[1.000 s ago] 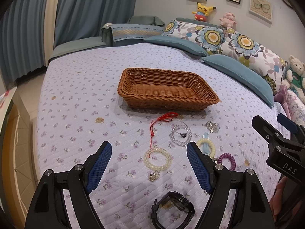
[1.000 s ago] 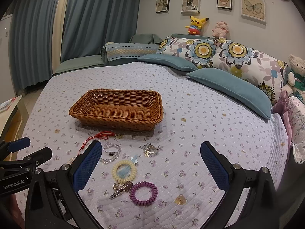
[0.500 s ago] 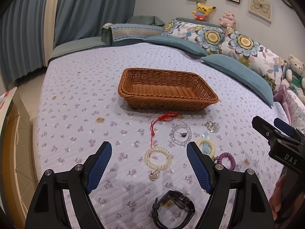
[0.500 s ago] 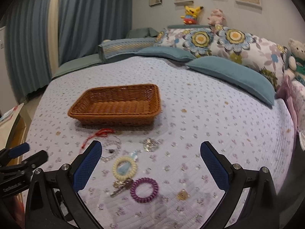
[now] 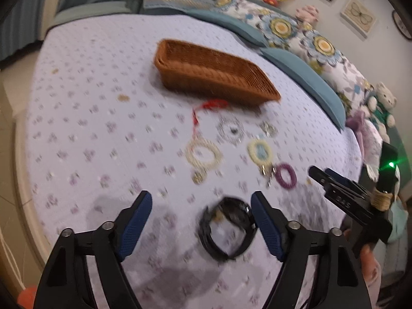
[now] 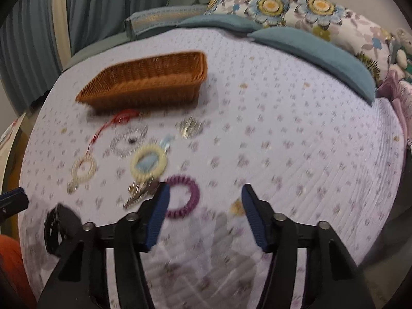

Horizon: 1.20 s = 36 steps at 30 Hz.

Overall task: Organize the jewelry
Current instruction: 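Grasp the black watch with the left tool while the right tool grasps the purple coil tie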

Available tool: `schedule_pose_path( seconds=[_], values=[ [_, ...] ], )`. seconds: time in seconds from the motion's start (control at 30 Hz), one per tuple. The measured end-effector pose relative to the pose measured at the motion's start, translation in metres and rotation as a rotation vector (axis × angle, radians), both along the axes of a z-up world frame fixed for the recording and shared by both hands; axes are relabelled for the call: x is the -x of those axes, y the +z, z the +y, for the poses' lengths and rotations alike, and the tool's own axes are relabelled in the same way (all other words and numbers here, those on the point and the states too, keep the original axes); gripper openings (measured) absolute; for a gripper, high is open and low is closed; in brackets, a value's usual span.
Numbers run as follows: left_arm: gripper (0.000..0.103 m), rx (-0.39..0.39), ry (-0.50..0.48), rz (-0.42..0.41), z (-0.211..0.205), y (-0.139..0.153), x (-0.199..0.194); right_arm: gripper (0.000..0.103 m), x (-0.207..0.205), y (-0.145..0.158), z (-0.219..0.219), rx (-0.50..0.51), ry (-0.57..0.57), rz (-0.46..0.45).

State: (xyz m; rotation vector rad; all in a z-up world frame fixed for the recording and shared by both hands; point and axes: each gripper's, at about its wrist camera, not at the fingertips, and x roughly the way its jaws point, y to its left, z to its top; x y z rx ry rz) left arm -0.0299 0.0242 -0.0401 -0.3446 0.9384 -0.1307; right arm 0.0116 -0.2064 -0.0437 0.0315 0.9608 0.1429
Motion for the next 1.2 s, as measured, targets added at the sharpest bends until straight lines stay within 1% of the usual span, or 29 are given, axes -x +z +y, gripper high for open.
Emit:
schedule_pose_path(
  seconds=[0.07, 0.1, 0.17, 0.2, 0.3, 0.37, 0.43, 0.47, 0.57, 0.6, 0.63, 0.67, 0.7, 0.73, 0.8, 0.97, 1.1, 1.2],
  values=[
    [0.075, -0.033, -0.019, 0.032, -0.006, -0.005, 0.002, 0.058, -0.001, -0.004, 0.004, 0.003, 0.01, 0.015],
    [0.075, -0.049, -0.025, 0.067, -0.005, -0.005, 0.001, 0.057, -0.002, -0.005, 0.006, 0.006, 0.012, 0.02],
    [0.069, -0.058, -0.036, 0.096, -0.006, -0.007, 0.001, 0.055, -0.006, -0.009, 0.006, 0.004, 0.007, 0.03],
    [0.065, -0.058, -0.042, 0.101, -0.007, -0.008, 0.001, 0.054, -0.008, -0.011, 0.006, 0.003, 0.004, 0.035],
    [0.064, -0.079, -0.055, 0.126, -0.011, -0.015, -0.002, 0.051, -0.017, -0.021, 0.007, 0.0, -0.001, 0.064],
    [0.059, -0.08, -0.067, 0.148, -0.013, -0.023, -0.005, 0.049, -0.021, -0.026, 0.009, 0.002, 0.0, 0.08],
    [0.05, -0.069, -0.081, 0.162, -0.016, -0.03, -0.008, 0.047, -0.024, -0.03, 0.011, 0.011, 0.0, 0.085],
    [0.049, -0.067, -0.086, 0.167, -0.017, -0.032, -0.009, 0.044, -0.026, -0.032, 0.014, 0.021, 0.001, 0.089],
    [0.04, -0.078, -0.094, 0.158, -0.023, -0.036, -0.014, 0.035, -0.03, -0.038, 0.018, 0.033, 0.007, 0.103],
    [0.034, -0.09, -0.097, 0.158, -0.025, -0.037, -0.015, 0.034, -0.031, -0.039, 0.019, 0.035, 0.01, 0.105],
    [0.025, -0.102, -0.099, 0.161, -0.027, -0.038, -0.016, 0.029, -0.032, -0.04, 0.02, 0.036, 0.016, 0.106],
    [0.02, -0.119, -0.099, 0.163, -0.029, -0.04, -0.017, 0.021, -0.032, -0.039, 0.021, 0.033, 0.02, 0.102],
    [0.014, -0.146, -0.098, 0.16, -0.032, -0.041, -0.018, 0.017, -0.032, -0.039, 0.021, 0.029, 0.023, 0.099],
    [0.014, -0.155, -0.097, 0.154, -0.033, -0.041, -0.017, 0.015, -0.031, -0.038, 0.021, 0.019, 0.027, 0.097],
    [0.012, -0.167, -0.093, 0.139, -0.034, -0.039, -0.017, 0.015, -0.03, -0.037, 0.02, 0.009, 0.028, 0.091],
    [0.011, -0.157, -0.075, 0.097, -0.033, -0.033, -0.016, 0.014, -0.026, -0.028, 0.016, -0.028, 0.027, 0.052],
    [0.011, -0.116, -0.056, 0.058, -0.026, -0.02, -0.015, 0.014, -0.023, -0.015, 0.013, -0.075, 0.026, 0.011],
    [0.011, -0.104, -0.05, 0.026, -0.022, -0.003, -0.022, 0.014, -0.025, 0.004, 0.014, -0.096, 0.035, -0.028]
  ],
)
